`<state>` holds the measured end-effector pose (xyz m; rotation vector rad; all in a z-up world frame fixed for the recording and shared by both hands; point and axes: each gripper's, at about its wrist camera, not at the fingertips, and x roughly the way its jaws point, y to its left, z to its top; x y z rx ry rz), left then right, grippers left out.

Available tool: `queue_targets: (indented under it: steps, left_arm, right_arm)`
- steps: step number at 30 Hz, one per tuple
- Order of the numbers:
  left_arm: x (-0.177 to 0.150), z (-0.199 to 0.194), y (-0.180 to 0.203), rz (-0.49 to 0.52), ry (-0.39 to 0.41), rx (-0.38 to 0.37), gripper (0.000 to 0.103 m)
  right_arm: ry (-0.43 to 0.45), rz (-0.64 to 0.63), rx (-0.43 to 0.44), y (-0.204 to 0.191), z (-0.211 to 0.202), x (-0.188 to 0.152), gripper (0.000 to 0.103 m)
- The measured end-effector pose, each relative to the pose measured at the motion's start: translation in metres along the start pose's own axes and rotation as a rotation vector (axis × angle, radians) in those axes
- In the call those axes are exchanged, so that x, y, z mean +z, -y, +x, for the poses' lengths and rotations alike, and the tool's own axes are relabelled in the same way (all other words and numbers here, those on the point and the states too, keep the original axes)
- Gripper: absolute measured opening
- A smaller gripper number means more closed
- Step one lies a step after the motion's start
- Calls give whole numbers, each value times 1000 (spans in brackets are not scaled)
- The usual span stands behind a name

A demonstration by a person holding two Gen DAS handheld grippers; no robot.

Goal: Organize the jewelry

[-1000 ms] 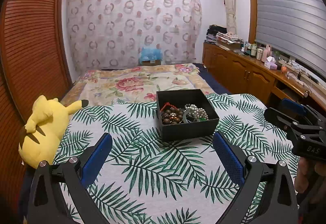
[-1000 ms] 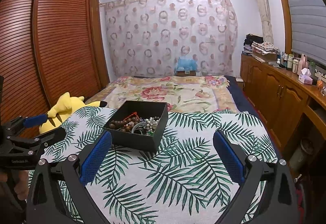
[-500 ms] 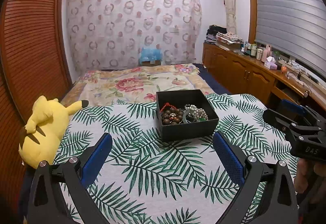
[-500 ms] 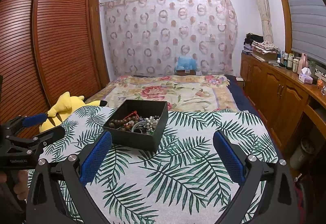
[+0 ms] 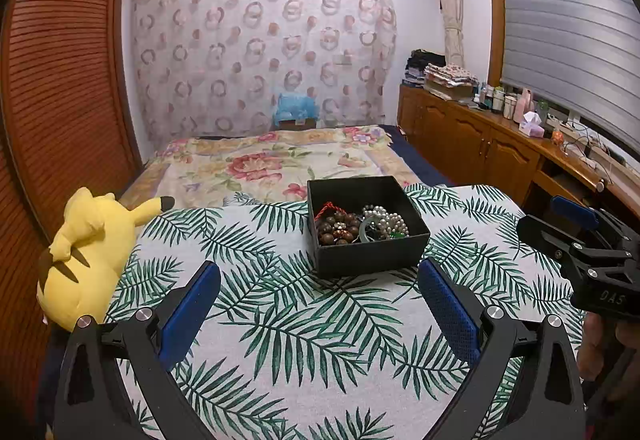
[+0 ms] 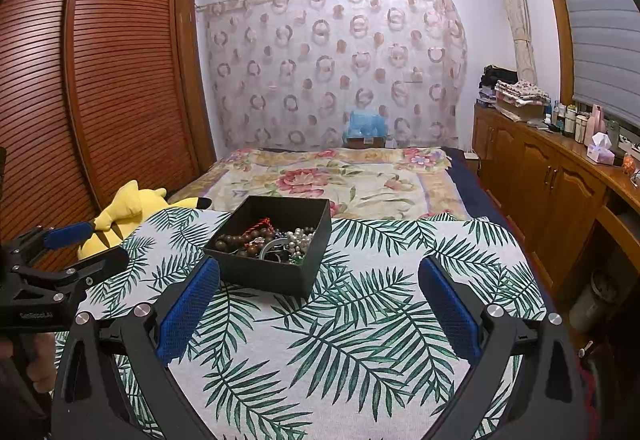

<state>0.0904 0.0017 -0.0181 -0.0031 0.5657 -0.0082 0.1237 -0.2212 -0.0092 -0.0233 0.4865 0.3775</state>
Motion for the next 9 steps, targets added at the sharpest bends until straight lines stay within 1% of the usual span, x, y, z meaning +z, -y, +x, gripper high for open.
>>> queue_targets:
  steps: [9]
  left_arm:
    - [3, -2, -1, -1, -3, 5, 95]
  right_arm:
    - [-2, 1, 1, 0, 2, -2, 100]
